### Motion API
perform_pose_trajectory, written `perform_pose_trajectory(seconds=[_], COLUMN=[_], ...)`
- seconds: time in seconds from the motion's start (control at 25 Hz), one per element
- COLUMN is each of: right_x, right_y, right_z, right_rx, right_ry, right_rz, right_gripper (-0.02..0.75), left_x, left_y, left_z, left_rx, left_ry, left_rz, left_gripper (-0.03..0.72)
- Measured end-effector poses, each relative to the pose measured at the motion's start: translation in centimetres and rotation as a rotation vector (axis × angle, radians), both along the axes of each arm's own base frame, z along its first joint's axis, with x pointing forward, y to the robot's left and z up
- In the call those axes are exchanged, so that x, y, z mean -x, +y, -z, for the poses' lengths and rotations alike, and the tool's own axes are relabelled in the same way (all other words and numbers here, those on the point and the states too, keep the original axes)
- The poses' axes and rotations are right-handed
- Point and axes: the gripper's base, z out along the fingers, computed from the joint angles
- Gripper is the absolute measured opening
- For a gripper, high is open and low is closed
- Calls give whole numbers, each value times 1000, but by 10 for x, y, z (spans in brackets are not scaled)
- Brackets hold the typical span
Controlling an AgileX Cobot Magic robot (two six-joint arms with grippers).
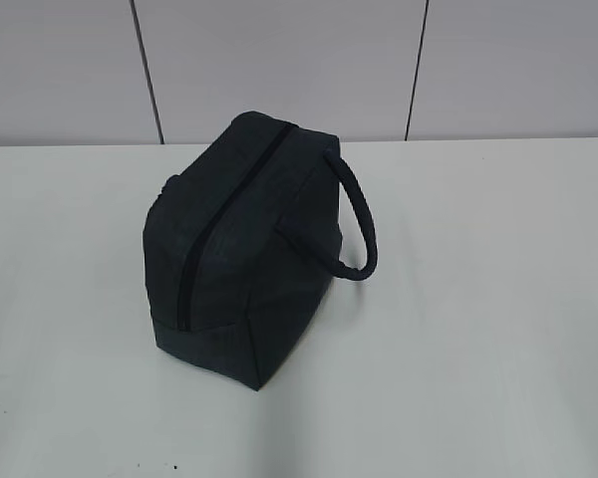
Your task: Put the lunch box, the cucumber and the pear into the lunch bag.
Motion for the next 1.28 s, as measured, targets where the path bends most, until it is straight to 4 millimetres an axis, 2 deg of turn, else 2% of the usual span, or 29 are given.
perform_pose_trajectory(seconds=[0.6,1.0,1.28], right_x=[0,-1,-1], right_y=[0,1,1], right_z=[0,0,0], right_rx=[2,3,3], right_ry=[-5,-5,-5], right_rz=[16,86,86], right_gripper=[354,354,354], left_x=[0,0,2], left_y=[0,-3,-4], left_z=[0,0,0], left_rx=[-1,-1,2], left_ry=[0,0,-17], left_rz=[-18,-309,-378], left_gripper=[316,280,279])
